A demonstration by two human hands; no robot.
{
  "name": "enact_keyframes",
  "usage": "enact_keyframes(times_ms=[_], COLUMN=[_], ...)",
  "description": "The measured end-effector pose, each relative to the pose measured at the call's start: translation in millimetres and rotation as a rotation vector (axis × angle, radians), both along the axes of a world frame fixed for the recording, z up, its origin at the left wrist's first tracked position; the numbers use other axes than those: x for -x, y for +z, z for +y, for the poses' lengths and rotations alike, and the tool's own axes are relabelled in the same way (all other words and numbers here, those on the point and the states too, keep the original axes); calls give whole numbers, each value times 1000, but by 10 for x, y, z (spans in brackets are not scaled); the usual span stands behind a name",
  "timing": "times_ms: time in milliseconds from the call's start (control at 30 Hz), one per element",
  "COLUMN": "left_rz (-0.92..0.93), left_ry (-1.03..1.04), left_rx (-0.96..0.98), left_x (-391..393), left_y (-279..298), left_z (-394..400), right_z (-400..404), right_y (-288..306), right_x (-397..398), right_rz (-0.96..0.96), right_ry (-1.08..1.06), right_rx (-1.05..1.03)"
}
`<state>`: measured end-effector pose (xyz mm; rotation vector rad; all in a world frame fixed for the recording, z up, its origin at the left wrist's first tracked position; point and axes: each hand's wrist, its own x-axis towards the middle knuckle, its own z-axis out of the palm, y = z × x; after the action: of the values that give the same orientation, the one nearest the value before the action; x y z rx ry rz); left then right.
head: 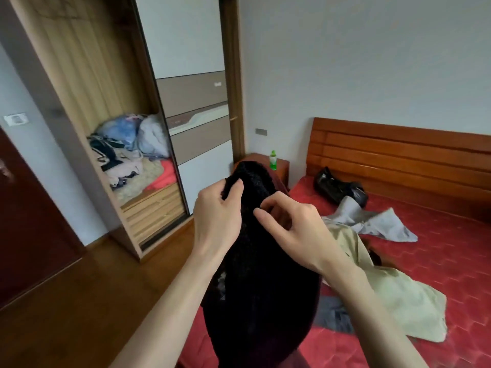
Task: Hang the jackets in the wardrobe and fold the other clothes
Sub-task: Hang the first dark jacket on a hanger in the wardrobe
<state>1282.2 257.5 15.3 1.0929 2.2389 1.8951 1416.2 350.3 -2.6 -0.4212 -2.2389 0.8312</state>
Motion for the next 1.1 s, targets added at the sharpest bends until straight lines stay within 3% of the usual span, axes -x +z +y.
enact_keyframes(times_ms=[67, 200, 400, 567, 700, 800, 967, 1100], left_rz=[4, -38, -100, -74, -156, -116, -86, 165], left_ry=[71, 187, 317, 391, 378, 346, 40, -24], left_rx=[17, 28, 39, 45, 9, 5, 211, 402], left_x=[146, 435, 854, 1574, 2175, 2634, 3308, 3751], left_y=[-43, -88, -123, -259, -346, -317, -480, -751], left_z=[-86, -242, -528, -890, -1180, -1423, -1778, -2023], right_z=[-31, -130, -397, -526, -610, -698, -989, -1141], right_y=[-84, -124, -416, -570, -364, -132, -8, -41], right_x=[110, 444, 1159, 1839, 2472, 3024, 3832, 4313], right_rz=[-121, -447, -574, -459, -235, -69, -11, -18], right_ry=[54, 103, -32, -109, -56, -46, -18, 8], right_rx=[21, -130, -329, -172, -103, -27, 8, 54])
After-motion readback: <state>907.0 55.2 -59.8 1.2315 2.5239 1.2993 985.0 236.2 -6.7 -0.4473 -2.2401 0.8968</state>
